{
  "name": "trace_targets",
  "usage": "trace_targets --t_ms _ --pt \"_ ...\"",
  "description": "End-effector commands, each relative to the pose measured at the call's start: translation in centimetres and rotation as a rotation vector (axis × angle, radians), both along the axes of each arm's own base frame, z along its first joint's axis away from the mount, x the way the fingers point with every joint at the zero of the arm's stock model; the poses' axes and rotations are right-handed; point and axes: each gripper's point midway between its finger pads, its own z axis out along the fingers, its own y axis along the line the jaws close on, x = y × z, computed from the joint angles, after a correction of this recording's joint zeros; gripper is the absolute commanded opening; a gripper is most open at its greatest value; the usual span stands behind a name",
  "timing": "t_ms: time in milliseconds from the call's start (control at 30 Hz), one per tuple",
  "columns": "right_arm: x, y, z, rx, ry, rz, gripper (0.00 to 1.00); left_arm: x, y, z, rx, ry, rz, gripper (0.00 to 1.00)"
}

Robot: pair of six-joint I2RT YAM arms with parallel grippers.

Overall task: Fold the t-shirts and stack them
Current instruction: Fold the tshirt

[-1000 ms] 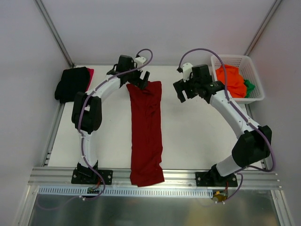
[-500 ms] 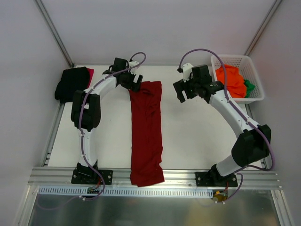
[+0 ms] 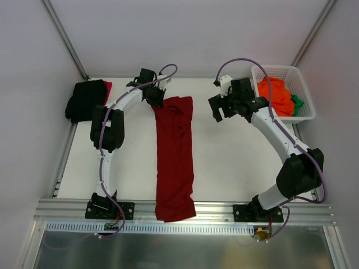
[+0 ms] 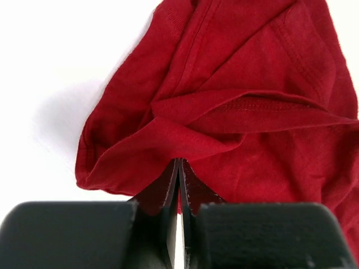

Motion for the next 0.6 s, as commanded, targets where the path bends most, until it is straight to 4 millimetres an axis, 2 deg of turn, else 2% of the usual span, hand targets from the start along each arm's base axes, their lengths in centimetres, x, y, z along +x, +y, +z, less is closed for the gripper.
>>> trace_targets --t_ms 0,133,200,233,267,300,333,400,567 --pt "0.0 0.1 1.5 0.045 -0.038 -0.007 0.89 0.2 -1.0 1.7 -0.033 -0.013 -0.027 0.0" --pt "0.0 0.0 1.3 0.05 -0.036 -0.006 0.89 0.2 -0.9 2.8 -0.036 -0.04 -0.018 0.0" --pt "0.1 0.0 1.2 0.049 -0.035 -0.008 0.89 0.6 -0.9 4.4 -0.04 -0.09 -0.014 0.0" --pt "0.0 0.0 1.2 0.05 -0.034 -0.005 0.89 0.9 -0.7 4.8 -0.033 -0.109 -0.006 0.05" --pt "0.0 0.0 1.1 0.05 -0.032 -0.006 0.89 1.1 -0.6 5.2 -0.026 -0.129 -0.018 0.48" --pt "0.0 0.0 1.1 0.05 -0.031 -0.006 0.89 1.5 -0.6 5.7 -0.022 -0.151 -0.019 0.66" --pt "0.0 0.1 1.1 0.052 -0.03 -0.004 0.89 1.9 -0.5 5.9 -0.011 -0.164 -0.019 0.78" --pt "0.0 0.1 1.1 0.053 -0.03 -0.005 0.89 2.8 -0.6 5.7 0.014 -0.19 -0.046 0.96" --pt "0.0 0.0 1.0 0.05 -0.028 -0.006 0.89 4.8 0.9 4.5 0.14 -0.227 -0.071 0.99"
